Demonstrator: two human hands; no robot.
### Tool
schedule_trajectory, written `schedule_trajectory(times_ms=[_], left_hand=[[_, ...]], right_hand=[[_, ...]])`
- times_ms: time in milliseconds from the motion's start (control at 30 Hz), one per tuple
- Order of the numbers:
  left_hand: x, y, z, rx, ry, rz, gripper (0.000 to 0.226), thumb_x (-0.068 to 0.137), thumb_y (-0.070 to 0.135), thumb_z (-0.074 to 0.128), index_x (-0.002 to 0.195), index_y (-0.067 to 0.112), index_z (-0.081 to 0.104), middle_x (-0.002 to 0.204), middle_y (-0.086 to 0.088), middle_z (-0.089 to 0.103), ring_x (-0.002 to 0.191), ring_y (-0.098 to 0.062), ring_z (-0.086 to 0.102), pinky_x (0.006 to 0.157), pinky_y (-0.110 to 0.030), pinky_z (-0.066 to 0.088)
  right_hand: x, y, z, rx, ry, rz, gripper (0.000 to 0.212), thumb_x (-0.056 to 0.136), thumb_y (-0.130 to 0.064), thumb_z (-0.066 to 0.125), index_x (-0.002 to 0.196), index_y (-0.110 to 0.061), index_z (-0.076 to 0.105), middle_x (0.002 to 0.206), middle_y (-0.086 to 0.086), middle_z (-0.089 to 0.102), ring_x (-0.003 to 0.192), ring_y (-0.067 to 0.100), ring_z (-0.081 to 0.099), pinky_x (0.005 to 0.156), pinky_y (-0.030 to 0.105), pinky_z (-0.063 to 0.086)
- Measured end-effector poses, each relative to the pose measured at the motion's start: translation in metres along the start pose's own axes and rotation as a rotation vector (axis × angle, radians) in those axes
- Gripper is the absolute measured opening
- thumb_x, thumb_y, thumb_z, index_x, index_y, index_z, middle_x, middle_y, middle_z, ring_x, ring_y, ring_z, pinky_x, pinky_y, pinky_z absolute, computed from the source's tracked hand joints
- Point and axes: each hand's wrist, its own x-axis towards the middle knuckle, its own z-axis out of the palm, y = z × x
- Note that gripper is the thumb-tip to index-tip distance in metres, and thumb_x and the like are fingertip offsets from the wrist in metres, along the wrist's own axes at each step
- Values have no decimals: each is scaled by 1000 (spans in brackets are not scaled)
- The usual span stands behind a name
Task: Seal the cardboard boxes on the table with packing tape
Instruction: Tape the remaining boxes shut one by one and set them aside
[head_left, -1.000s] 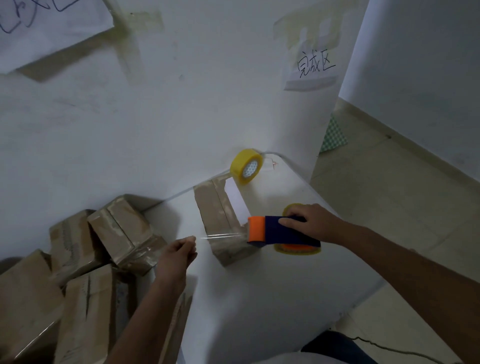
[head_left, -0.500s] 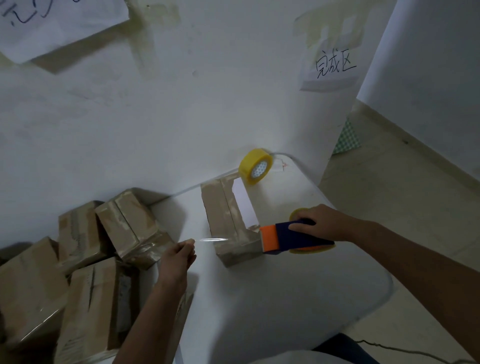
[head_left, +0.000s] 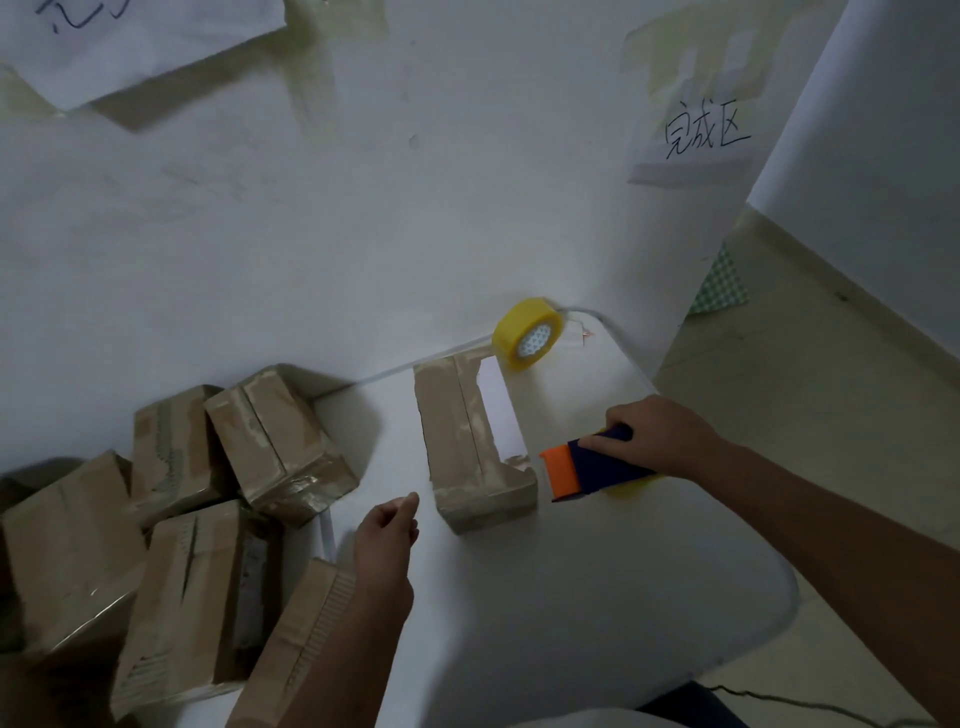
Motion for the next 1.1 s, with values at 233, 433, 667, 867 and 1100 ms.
schedule_trajectory(times_ms=[233, 433, 667, 867, 1100], left_hand=[[-1, -10, 5, -13, 49, -20, 17, 93, 17, 68, 96, 1, 66, 81, -9, 59, 81, -20, 56, 75, -26, 49], [5, -18, 7, 85, 0, 23, 29, 87, 26, 75, 97, 2, 63, 83, -7, 59, 77, -18, 52, 70, -28, 47], [46, 3, -13, 320, -96, 123, 36, 79, 32, 82, 94, 7, 62, 82, -2, 59, 79, -18, 53, 68, -28, 42], [86, 35, -33, 422, -291, 67, 58, 62, 37, 89, 105, 8, 65, 97, -3, 63, 91, -17, 57, 89, -36, 47], [95, 28, -37, 431, -347, 40, 48, 69, 40, 88, 102, 12, 67, 97, -2, 66, 91, -16, 58, 83, -32, 45]], right_hand=[[11, -5, -3, -66, -31, -24, 57, 86, -71, 46, 81, -17, 60, 72, 0, 61, 64, 13, 56, 54, 24, 36], [17, -10, 9, -95, -59, 22, 59, 87, -72, 43, 84, -15, 60, 70, -2, 54, 61, 10, 50, 51, 24, 30], [-5, -34, 30, -91, -81, 90, 58, 89, -72, 38, 81, -18, 56, 77, 0, 55, 74, 15, 55, 62, 28, 40], [-28, -67, 60, -11, -74, 193, 61, 90, -72, 34, 85, -17, 60, 73, -2, 50, 71, 15, 53, 64, 30, 47], [-36, -64, 77, 75, -57, 239, 59, 91, -70, 35, 75, -16, 53, 66, -2, 45, 70, 17, 55, 59, 31, 39]])
